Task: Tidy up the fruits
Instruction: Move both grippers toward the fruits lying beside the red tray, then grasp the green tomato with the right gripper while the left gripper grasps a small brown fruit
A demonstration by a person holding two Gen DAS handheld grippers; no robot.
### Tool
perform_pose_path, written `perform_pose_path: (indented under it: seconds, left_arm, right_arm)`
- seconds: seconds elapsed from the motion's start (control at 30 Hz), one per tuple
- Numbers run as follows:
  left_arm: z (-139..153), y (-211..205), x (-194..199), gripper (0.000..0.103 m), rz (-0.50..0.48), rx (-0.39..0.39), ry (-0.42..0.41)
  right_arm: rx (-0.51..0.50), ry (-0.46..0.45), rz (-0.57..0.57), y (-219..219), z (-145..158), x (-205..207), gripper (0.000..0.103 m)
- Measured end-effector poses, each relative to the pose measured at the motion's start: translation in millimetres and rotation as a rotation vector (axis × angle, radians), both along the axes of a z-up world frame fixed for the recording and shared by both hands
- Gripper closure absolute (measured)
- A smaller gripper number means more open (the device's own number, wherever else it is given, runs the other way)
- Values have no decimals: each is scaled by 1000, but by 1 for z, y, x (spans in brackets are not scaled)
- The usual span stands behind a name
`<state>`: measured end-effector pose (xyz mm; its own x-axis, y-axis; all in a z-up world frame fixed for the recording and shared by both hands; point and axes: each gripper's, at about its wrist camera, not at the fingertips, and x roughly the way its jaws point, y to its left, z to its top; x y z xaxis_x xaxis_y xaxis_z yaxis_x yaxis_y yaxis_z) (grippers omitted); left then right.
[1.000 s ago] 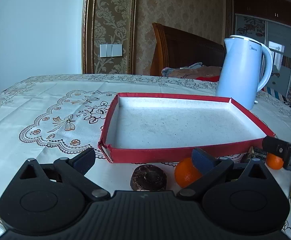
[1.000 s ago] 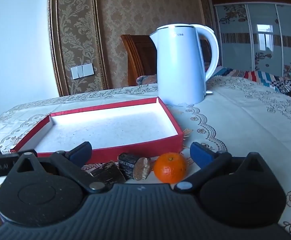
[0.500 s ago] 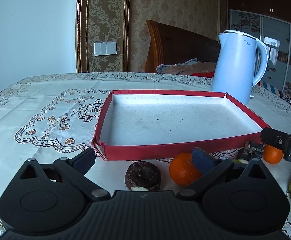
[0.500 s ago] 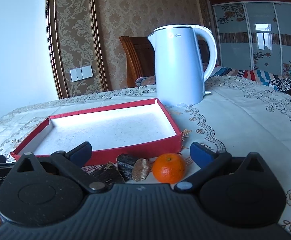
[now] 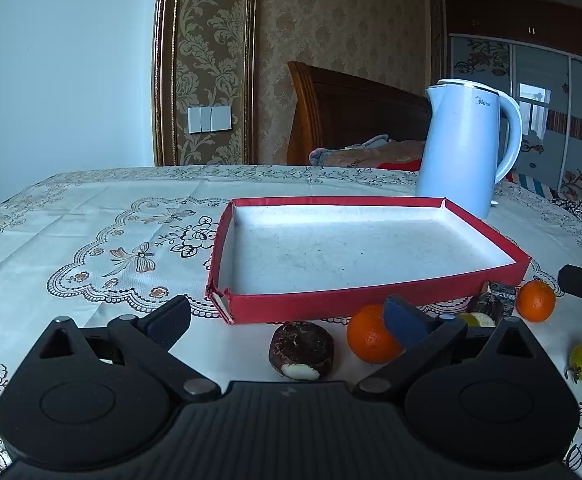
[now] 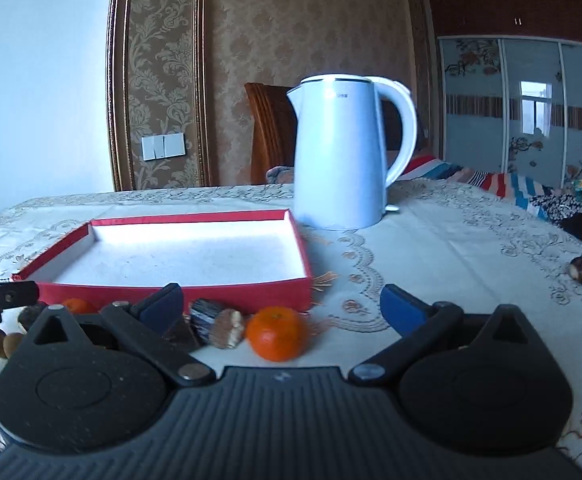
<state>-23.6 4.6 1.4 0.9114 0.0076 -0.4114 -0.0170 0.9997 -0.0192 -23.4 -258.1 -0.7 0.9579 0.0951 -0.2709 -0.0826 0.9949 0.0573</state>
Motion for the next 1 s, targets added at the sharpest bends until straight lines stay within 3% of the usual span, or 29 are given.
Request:
perform_pose_path:
  seconds: [0.13, 0.3, 0.4, 0.5, 0.57, 0.7, 0.77, 0.8, 0.93, 1.0]
  left_arm:
    - [-3, 7, 6, 0, 39, -14, 46]
    - [-6, 28, 8, 0, 66, -108, 92]
    - [-8, 28, 10, 0, 68, -101, 102]
    - [-8, 26, 8, 0, 63, -89, 94]
    - [-8, 26, 8, 0, 67, -94, 90]
    - [-7, 28, 7, 0, 75, -105, 93]
    - [-8, 30, 7, 0, 84, -107, 95]
    - [-7, 31, 6, 0, 86, -109, 96]
    - [-8, 36, 2, 0, 76, -126, 109]
    - [-9, 39, 0, 0, 77, -139, 115]
  right_arm:
    - [41, 42, -1, -12, -1, 2, 0]
    - [-52, 32, -67, -29, -1, -9, 0]
    - [-105, 50, -50, -38, 0, -19, 0]
    - [-86, 95, 5, -42, -1, -27, 1]
    - [-74, 129, 60, -39, -4, -29, 14]
    - [-94, 180, 121, -19, -17, -24, 22]
    - [-103, 222, 143, -11, -21, -17, 45]
    - [-102, 239, 155, -7, -24, -13, 50]
    - [-101, 265, 190, -4, -26, -10, 62]
    - [-85, 269, 195, -5, -27, -11, 62]
